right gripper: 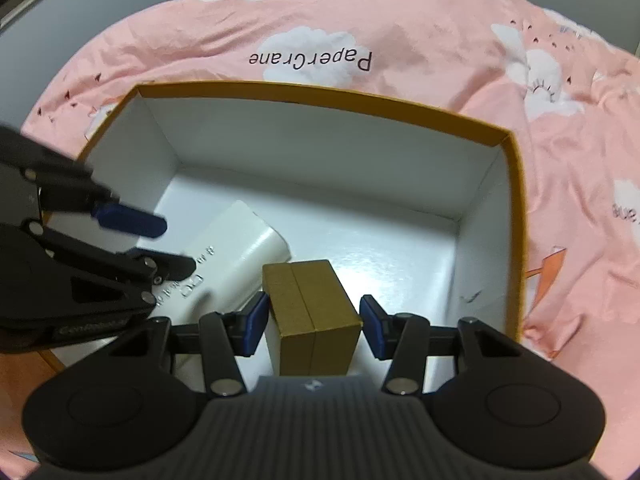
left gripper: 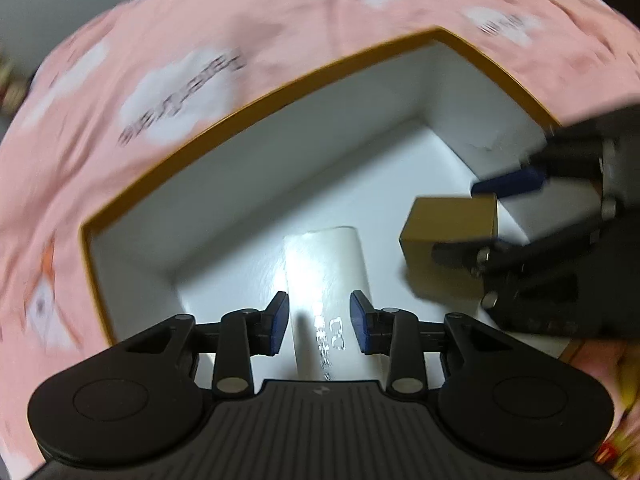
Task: Organize objects
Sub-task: 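Carry the gold box and white tube over the orange shoebox with both grippers, then lower the white tube into the shoebox and open the left gripper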
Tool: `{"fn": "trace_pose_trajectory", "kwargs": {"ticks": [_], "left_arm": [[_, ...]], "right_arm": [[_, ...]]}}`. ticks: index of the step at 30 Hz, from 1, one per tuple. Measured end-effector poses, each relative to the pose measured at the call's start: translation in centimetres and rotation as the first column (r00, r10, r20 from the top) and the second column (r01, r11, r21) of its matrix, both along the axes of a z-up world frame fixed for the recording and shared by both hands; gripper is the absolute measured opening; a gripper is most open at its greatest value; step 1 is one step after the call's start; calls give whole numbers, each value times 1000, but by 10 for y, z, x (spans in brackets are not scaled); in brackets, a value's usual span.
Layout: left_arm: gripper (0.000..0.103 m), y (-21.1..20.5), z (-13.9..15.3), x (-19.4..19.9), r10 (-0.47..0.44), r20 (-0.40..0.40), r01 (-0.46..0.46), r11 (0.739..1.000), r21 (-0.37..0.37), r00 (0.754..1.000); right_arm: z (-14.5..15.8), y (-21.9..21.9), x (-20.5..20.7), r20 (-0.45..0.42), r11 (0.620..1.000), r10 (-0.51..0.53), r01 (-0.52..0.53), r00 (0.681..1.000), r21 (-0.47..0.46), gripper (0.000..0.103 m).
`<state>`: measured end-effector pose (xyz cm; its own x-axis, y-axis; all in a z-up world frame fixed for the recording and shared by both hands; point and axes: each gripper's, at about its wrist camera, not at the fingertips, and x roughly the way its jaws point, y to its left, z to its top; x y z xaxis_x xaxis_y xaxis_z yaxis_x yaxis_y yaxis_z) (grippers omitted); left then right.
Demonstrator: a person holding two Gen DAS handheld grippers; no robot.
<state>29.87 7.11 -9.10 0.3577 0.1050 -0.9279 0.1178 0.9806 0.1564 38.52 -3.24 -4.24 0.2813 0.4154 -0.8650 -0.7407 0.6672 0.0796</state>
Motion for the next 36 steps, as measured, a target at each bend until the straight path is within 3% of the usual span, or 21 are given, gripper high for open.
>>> {"fn": "trace_pose_trajectory", "kwargs": {"ticks": [3,6,10,13,15,18,25,36], "left_arm": [[44,-6,-7,12,-95,-3,96,995,33,995],[54,-14,-15,23,-196,0,195,977,83,981],[54,-30,-20,31,-352,27,343,924,167,935],[54,-37,-28,37,-419,10,409,891,196,908],[53,-39,-37,44,-418,-31,415,888,198,908],[34,-36,-45,51,-398,-83,407,899,160,913],[15,-25,-49,39,-368,-159,389,912,128,916],[11,-1,-61,23,-255,-255,306,934,185,933]], "right_arm": [[-2,-2,4,2,999,20,-20,1000,-34,52],[-2,0,7,-46,996,53,-56,998,-66,52],[-6,0,15,-160,989,69,-89,985,-121,52],[-9,1,18,-176,983,76,-103,981,-150,51],[-8,2,18,-174,983,80,-107,981,-152,52],[-7,3,19,-184,984,83,-110,979,-141,52],[-9,0,20,-182,984,83,-109,980,-138,48],[-7,3,8,-170,984,94,-117,981,-132,48]]}}
